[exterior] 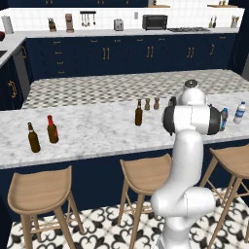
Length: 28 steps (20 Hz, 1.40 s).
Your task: Move the plastic bottles in the middle to the plastics group, and the glass bottles in the middle to the glass group.
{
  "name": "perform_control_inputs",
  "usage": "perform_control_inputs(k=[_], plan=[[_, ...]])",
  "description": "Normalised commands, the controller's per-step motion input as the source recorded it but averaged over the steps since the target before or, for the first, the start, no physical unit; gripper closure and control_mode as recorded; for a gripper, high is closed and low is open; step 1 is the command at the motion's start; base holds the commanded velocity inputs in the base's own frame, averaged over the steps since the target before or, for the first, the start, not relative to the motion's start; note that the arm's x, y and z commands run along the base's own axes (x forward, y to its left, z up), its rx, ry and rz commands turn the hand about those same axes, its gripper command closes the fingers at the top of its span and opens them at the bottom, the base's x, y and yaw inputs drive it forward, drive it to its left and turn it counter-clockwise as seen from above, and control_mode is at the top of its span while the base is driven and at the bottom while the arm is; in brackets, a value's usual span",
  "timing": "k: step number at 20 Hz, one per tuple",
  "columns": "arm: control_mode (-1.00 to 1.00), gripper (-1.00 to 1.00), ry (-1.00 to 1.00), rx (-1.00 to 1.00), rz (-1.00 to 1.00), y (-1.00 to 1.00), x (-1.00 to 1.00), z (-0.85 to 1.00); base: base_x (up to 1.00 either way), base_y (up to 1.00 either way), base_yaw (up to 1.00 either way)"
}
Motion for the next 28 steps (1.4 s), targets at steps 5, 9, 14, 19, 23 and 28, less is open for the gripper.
perform_control_inputs(k=[5,9,14,19,23,28], plan=[[-1.0,1.0,0.01,0.01,-0.16,-0.41,0.0,0.0,0.0,0.0,0.0],[-1.0,1.0,0.01,0.0,-0.06,-0.08,0.0,-0.07,0.0,0.0,0.0],[-1.0,1.0,0.0,0.0,0.0,0.02,0.0,-0.11,0.0,0.0,0.0],[-1.0,1.0,0.0,0.0,0.0,0.0,0.0,-0.56,0.0,0.0,0.0],[-1.0,1.0,0.0,0.0,0.0,0.0,0.0,-0.25,0.0,0.0,0.0],[-1.0,1.0,-0.03,0.0,-0.04,-0.2,0.27,0.0,0.0,0.0,0.0]])
